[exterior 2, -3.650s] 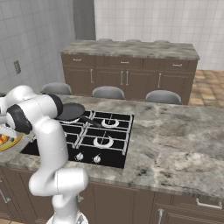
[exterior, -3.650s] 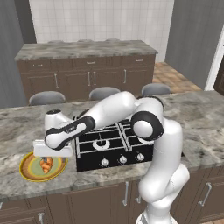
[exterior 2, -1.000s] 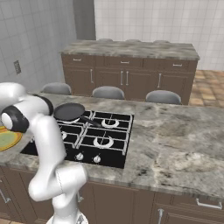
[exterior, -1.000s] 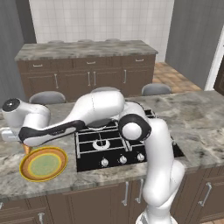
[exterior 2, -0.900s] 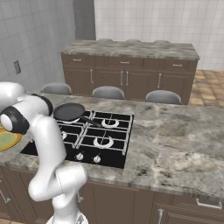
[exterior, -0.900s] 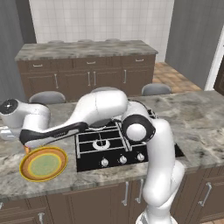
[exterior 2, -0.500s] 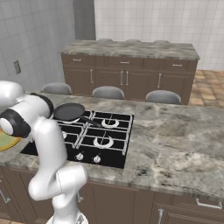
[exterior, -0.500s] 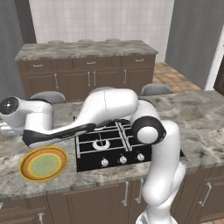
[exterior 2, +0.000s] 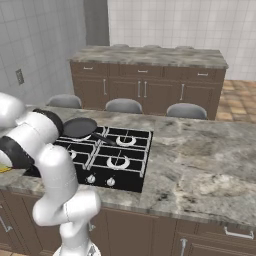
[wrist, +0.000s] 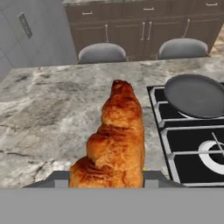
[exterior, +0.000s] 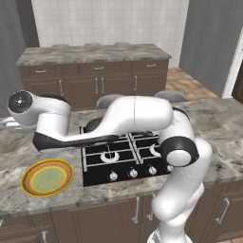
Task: Pick the croissant and place it on the pan. Then turn on the stove to warm the croissant.
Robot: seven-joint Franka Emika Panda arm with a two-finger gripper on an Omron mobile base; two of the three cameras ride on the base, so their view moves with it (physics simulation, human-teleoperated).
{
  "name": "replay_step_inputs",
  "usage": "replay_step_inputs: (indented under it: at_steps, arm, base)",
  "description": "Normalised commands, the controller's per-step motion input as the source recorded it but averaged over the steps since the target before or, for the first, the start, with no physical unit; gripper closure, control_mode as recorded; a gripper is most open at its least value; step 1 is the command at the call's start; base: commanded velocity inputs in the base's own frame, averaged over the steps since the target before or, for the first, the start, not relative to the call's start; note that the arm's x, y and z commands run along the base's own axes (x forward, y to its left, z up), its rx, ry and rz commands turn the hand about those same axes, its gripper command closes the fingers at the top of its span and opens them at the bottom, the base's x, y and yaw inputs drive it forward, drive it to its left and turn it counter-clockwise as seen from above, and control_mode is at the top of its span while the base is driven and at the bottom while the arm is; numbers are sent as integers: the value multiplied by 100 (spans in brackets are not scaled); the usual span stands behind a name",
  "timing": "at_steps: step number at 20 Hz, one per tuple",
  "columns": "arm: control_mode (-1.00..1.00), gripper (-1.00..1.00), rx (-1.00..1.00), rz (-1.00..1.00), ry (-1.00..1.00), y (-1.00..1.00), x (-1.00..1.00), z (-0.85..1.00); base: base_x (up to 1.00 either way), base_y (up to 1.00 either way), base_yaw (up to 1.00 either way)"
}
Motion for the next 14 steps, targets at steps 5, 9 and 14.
replay_step_inputs:
  at_steps: [5,9,14]
  arm:
    - [-100,100,0,4,-12,-65,0,89]
    - [-100,100,0,6,-13,-67,-11,100]
    - [-100,100,0,4,-2,-93,-18,87]
  base:
    - [0,0,0]
    - [0,0,0]
    - [0,0,0]
